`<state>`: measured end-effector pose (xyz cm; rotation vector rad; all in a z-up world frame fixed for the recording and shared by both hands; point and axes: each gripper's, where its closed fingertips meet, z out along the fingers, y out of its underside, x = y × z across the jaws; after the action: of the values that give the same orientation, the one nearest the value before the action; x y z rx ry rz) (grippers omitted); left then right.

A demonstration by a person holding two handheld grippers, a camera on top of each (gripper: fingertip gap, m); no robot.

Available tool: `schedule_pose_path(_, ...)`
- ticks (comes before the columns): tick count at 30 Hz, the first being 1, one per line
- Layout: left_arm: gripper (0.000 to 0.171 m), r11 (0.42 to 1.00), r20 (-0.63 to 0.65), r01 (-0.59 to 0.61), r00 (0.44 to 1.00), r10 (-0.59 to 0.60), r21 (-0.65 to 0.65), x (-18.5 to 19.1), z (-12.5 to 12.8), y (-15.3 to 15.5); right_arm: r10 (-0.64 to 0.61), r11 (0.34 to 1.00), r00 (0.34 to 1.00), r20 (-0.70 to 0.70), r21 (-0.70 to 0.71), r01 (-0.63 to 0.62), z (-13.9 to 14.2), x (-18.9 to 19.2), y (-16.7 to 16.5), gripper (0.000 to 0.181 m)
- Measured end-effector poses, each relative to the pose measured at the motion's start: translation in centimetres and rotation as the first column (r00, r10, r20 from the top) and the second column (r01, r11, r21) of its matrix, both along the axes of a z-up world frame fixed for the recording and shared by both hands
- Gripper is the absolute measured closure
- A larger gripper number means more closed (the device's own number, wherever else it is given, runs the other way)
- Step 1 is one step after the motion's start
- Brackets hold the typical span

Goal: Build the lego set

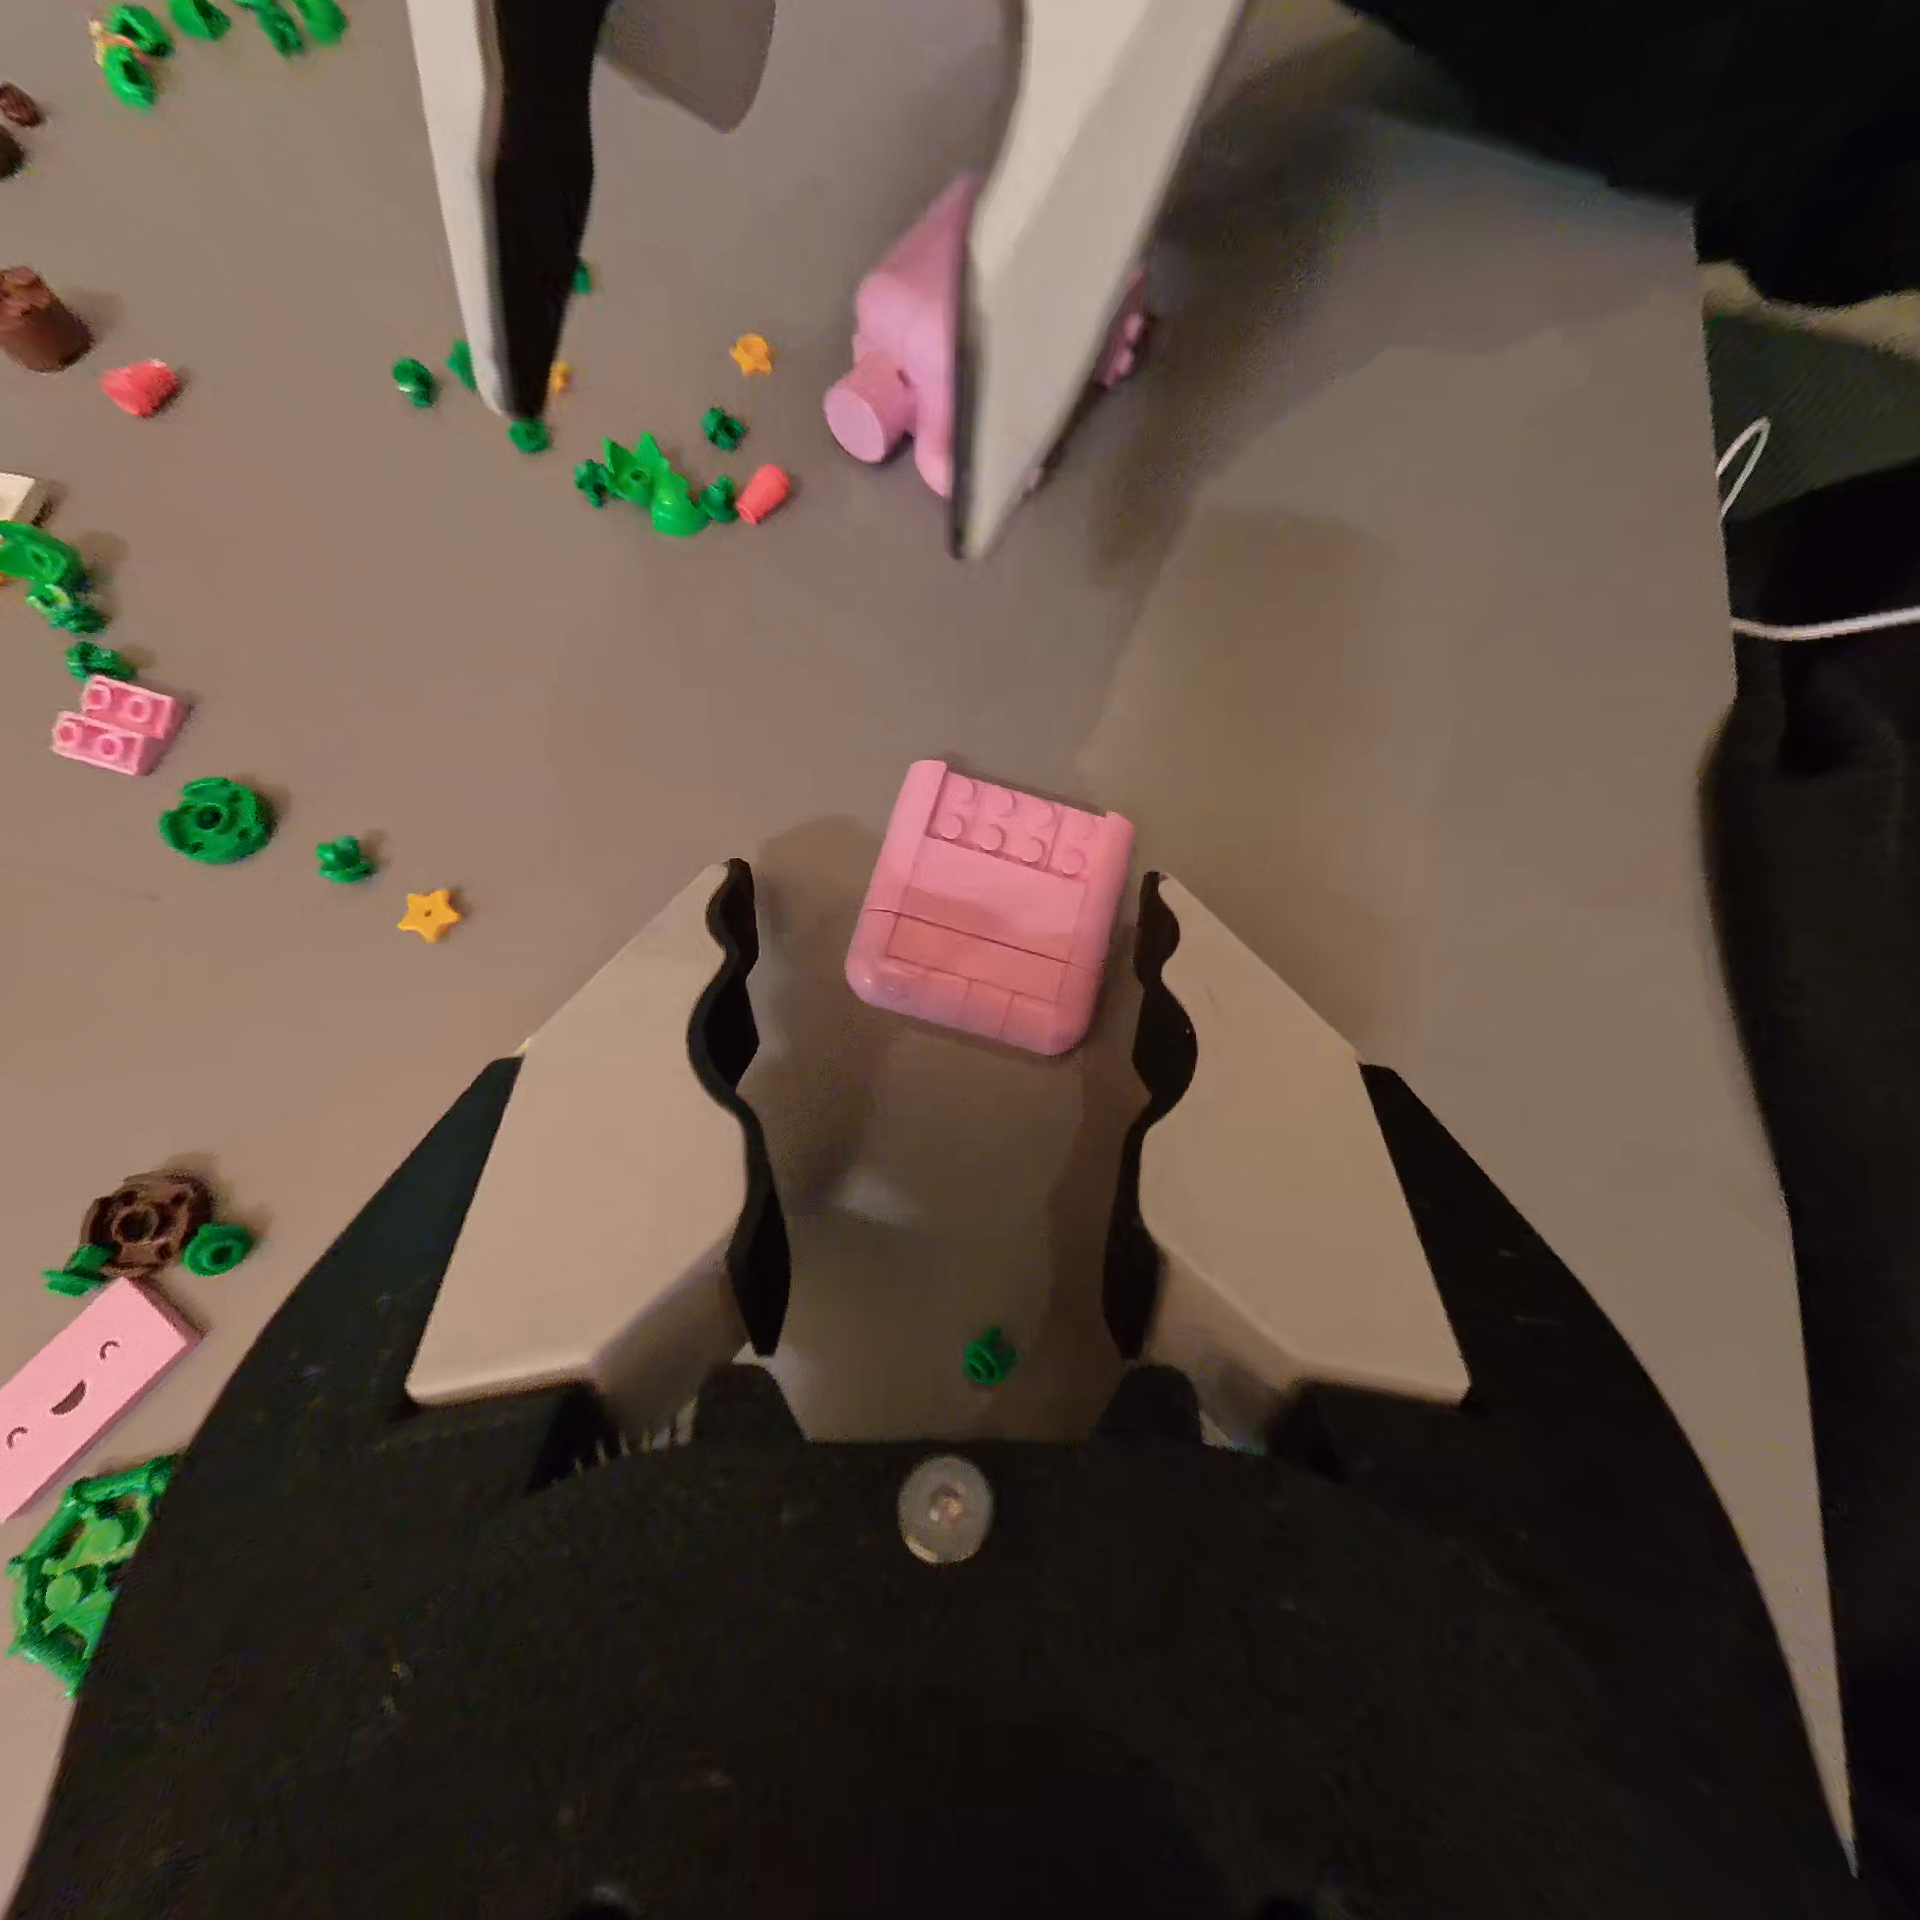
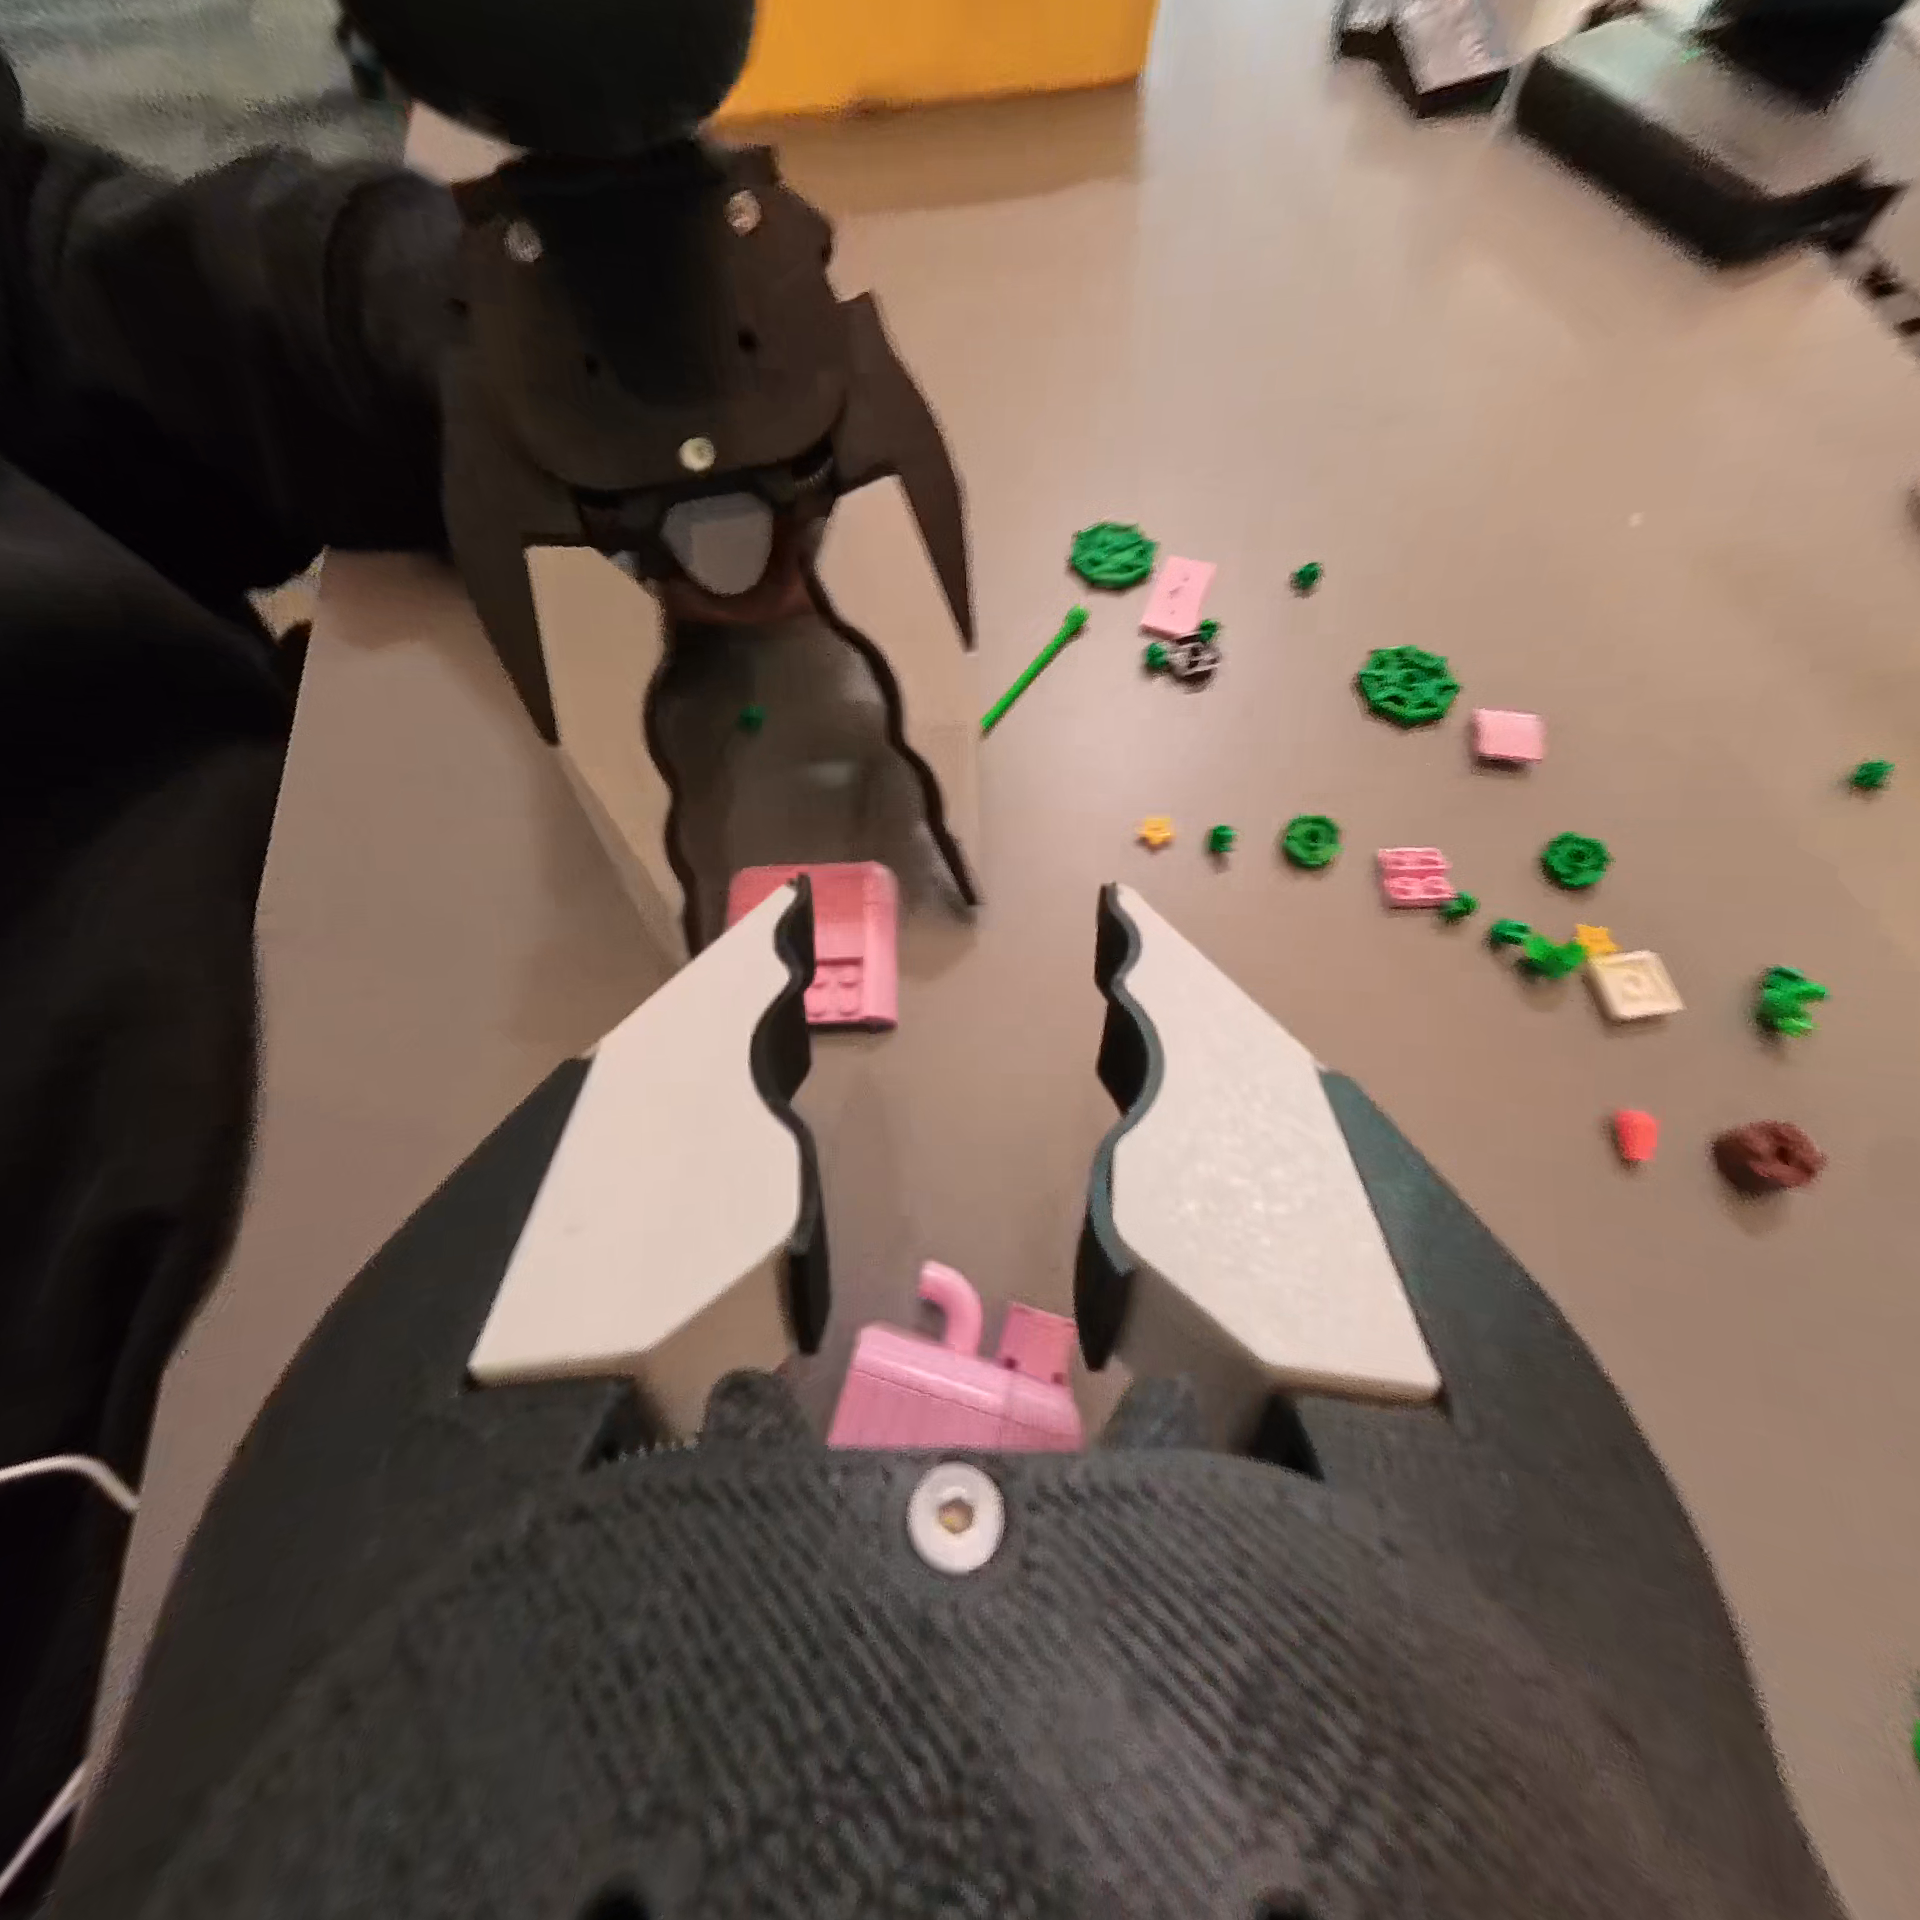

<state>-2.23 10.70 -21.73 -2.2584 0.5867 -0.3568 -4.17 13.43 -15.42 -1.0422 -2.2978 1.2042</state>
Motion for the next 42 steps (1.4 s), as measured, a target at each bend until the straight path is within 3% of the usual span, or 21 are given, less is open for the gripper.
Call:
schedule_pose_path(5, 0.102, 0.997, -0.026, 0.070, 0.997, -0.071, -0.024, 0.9, -0.5, -0.8, 0.094, 0.990, 0.991, 0.094, 0.093, -0.103, -2.8, 1.9, -3.5, 0.129)
schedule_pose_path(8, 0.106, 0.996, -0.010, 0.082, 0.997, -0.082, -0.032, 1.1, -0.5, -1.0, 0.080, 0.989, 0.980, 0.180, 0.106, -0.100, -4.7, 2.2, -4.2, 0.134)
schedule_pose_path(10, 0.124, 0.997, -0.008, 0.072, 0.997, -0.072, -0.031, 1.0, -0.5, -0.9, 0.073, 0.987, 0.976, 0.203, 0.126, -0.100, -5.4, 2.3, -4.0, 0.138)
schedule_pose_path(15, 0.124, 0.997, -0.016, 0.076, 0.997, -0.076, -0.029, 1.0, -0.5, -1.0, 0.057, 0.994, 0.978, 0.201, 0.078, -0.074, -4.4, 2.2, -3.9, 0.144)
schedule_pose_path(24, 0.125, 0.996, -0.030, 0.083, 0.996, -0.084, -0.012, 1.1, -0.4, -1.0, 0.057, 0.993, 0.961, 0.272, 0.082, -0.082, -5.0, 3.1, -3.9, 0.146)
schedule_pose_path(27, 0.125, 0.997, -0.002, 0.068, 0.998, -0.068, 0.042, 0.8, 0.5, -0.7, 0.020, 0.997, 0.971, 0.238, 0.072, -0.038, -4.4, 2.4, -3.4, 0.147)
schedule_pose_path(32, 0.124, 0.981, -0.029, -0.023, 0.999, 0.029, 0.191, -1.5, 2.4, 0.3, -0.147, 0.987, 0.982, 0.119, -0.052, 0.154, -1.4, -0.5, -0.8, 0.132)
schedule_pose_path(36, 0.124, 0.926, -0.060, -0.079, 0.992, 0.108, 0.370, -2.6, 5.3, 1.0, -0.174, 0.931, 0.970, 0.170, -0.294, 0.218, 0.2, -1.4, -0.5, 0.124)
schedule_pose_path(39, 0.124, 0.873, -0.064, -0.097, 0.988, 0.144, 0.477, -2.7, 7.3, 1.1, -0.078, 0.861, 0.971, 0.225, -0.475, 0.180, 1.4, -1.2, -1.9, 0.142)
schedule_pose_path(41, 0.124, 0.855, -0.060, -0.103, 0.986, 0.155, 0.508, -2.6, 7.8, 1.1, -0.029, 0.833, 0.975, 0.222, -0.534, 0.147, 2.0, -0.9, -2.5, 0.166)
schedule_pose_path(42, 0.124, 0.855, -0.051, -0.111, 0.986, 0.158, 0.507, -2.6, 7.8, 1.2, -0.029, 0.829, 0.976, 0.214, -0.541, 0.143, 2.1, -0.9, -2.4, 0.167)
